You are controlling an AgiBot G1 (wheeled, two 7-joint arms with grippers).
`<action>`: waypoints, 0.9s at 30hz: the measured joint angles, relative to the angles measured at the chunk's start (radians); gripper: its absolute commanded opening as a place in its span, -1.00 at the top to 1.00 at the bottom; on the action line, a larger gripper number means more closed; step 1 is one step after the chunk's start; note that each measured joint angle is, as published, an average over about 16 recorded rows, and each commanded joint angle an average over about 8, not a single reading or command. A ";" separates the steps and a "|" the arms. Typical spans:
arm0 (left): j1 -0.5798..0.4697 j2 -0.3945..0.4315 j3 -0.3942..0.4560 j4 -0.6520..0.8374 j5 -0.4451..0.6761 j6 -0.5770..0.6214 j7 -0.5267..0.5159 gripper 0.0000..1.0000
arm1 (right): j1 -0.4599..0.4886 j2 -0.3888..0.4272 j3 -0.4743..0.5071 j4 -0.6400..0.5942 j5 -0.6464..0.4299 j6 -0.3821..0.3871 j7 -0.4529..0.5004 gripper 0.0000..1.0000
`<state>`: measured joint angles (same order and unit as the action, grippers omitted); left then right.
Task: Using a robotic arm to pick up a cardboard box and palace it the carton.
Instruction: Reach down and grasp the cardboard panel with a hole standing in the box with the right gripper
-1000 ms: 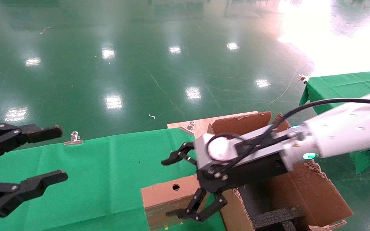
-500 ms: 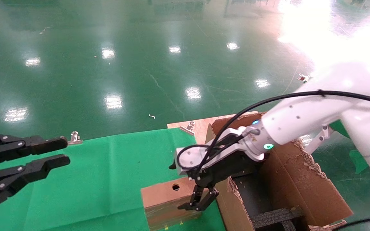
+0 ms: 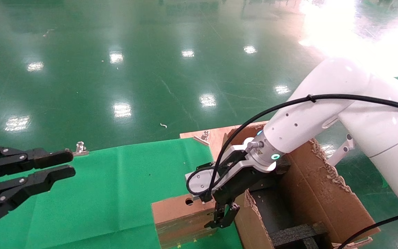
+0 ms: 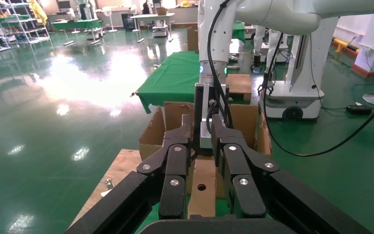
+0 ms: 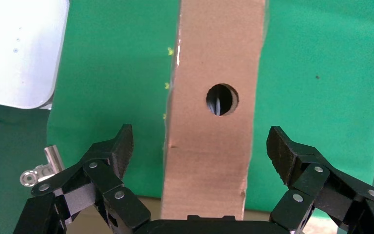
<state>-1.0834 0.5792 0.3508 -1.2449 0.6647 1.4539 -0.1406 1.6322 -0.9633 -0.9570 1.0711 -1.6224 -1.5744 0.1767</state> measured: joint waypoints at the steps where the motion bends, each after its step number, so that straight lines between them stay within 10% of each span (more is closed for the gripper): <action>1: 0.000 0.000 0.000 0.000 0.000 0.000 0.000 -1.00 | 0.002 -0.002 -0.005 -0.002 -0.001 0.000 -0.001 0.80; 27: 0.000 0.000 0.000 0.000 0.000 0.000 0.000 -1.00 | 0.005 -0.004 -0.012 -0.002 -0.001 0.000 -0.004 1.00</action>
<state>-1.0833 0.5792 0.3508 -1.2447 0.6644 1.4537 -0.1406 1.6370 -0.9670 -0.9695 1.0687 -1.6239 -1.5743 0.1729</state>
